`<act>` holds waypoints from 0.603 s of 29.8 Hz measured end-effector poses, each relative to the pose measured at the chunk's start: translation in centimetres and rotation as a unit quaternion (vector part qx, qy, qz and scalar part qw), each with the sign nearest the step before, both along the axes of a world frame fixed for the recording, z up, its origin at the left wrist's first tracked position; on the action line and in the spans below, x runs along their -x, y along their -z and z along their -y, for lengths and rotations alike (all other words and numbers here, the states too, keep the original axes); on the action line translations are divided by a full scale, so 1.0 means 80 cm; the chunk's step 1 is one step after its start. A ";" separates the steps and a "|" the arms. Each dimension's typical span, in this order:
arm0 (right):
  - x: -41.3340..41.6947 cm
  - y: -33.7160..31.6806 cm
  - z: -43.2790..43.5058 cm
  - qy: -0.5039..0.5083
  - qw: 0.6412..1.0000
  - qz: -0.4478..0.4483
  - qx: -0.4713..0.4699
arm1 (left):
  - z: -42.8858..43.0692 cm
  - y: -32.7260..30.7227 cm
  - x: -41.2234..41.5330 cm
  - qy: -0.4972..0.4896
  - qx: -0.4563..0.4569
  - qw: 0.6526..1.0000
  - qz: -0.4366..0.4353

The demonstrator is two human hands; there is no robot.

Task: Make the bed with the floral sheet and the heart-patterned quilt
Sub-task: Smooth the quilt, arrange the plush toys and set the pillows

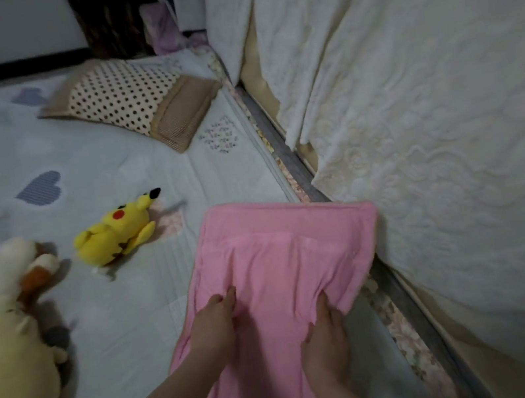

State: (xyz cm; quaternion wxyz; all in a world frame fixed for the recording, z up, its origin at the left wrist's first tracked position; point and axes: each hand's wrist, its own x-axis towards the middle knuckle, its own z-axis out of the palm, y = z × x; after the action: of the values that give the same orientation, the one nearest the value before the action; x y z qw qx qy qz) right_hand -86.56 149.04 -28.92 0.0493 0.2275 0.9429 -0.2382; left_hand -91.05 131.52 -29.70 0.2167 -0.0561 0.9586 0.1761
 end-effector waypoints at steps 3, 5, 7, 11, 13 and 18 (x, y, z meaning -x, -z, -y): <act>0.002 -0.069 0.031 -0.049 0.999 -0.020 0.011 | 0.040 -0.071 -0.020 -0.019 0.014 0.999 -0.029; 0.010 -0.093 0.043 -0.069 0.998 -0.008 0.006 | 0.055 -0.097 -0.023 -0.034 0.010 0.998 -0.047; 0.000 -0.139 0.066 -0.108 0.994 -0.017 0.000 | 0.084 -0.142 -0.046 -0.055 0.014 0.996 -0.068; 0.005 -0.194 0.086 -0.142 0.989 -0.043 -0.005 | 0.110 -0.186 -0.060 -0.074 0.002 0.992 -0.097; 0.013 -0.227 0.092 -0.166 0.984 -0.062 -0.021 | 0.116 -0.208 -0.058 -0.084 -0.010 0.990 -0.110; 0.034 -0.318 0.100 -0.217 0.965 -0.114 -0.090 | 0.114 -0.249 -0.043 -0.110 -0.059 0.980 -0.153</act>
State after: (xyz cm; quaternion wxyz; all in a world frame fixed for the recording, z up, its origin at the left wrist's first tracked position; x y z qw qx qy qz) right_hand -89.31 141.04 -3.47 -0.0282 -0.0074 0.9866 -0.1606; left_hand -87.60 122.37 -9.77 0.0492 -0.1207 0.9563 0.2616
